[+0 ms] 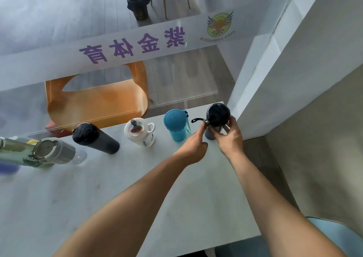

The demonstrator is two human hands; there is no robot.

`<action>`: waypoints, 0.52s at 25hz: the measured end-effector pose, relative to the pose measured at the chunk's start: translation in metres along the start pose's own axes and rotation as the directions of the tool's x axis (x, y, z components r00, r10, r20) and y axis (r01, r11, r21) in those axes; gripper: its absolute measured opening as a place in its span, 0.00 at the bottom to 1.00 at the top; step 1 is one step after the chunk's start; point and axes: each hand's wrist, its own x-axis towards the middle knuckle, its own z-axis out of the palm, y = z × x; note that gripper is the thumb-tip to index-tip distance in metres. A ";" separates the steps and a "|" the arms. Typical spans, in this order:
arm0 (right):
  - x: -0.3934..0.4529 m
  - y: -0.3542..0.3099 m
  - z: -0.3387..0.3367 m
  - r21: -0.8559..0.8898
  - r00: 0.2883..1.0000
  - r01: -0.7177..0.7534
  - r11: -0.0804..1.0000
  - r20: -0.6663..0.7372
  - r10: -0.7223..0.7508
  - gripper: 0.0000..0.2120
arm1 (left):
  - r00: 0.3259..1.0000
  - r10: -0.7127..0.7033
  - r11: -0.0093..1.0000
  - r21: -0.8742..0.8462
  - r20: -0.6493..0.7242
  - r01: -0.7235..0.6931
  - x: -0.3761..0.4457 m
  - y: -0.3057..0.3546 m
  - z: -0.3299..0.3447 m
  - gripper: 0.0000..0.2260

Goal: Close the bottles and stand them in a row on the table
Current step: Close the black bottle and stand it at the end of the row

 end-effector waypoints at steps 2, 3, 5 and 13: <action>0.003 -0.001 0.001 -0.009 1.000 0.001 1.000 0.003 -0.001 0.31 | 1.000 -0.003 1.000 0.011 -0.001 0.003 0.002 0.002 -0.002 0.36; 0.003 -0.001 0.000 -0.015 1.000 -0.003 1.000 0.000 0.003 0.32 | 1.000 -0.003 1.000 0.020 0.001 0.003 0.001 0.003 -0.003 0.36; 0.001 -0.002 -0.001 -0.037 1.000 -0.013 0.999 0.005 0.014 0.33 | 1.000 0.006 0.998 0.060 -0.015 -0.005 -0.003 0.005 -0.006 0.34; -0.058 -0.013 0.005 -0.246 0.978 -0.205 0.947 -0.093 0.187 0.15 | 0.948 0.201 0.936 0.333 -0.246 -0.112 -0.078 -0.002 -0.033 0.17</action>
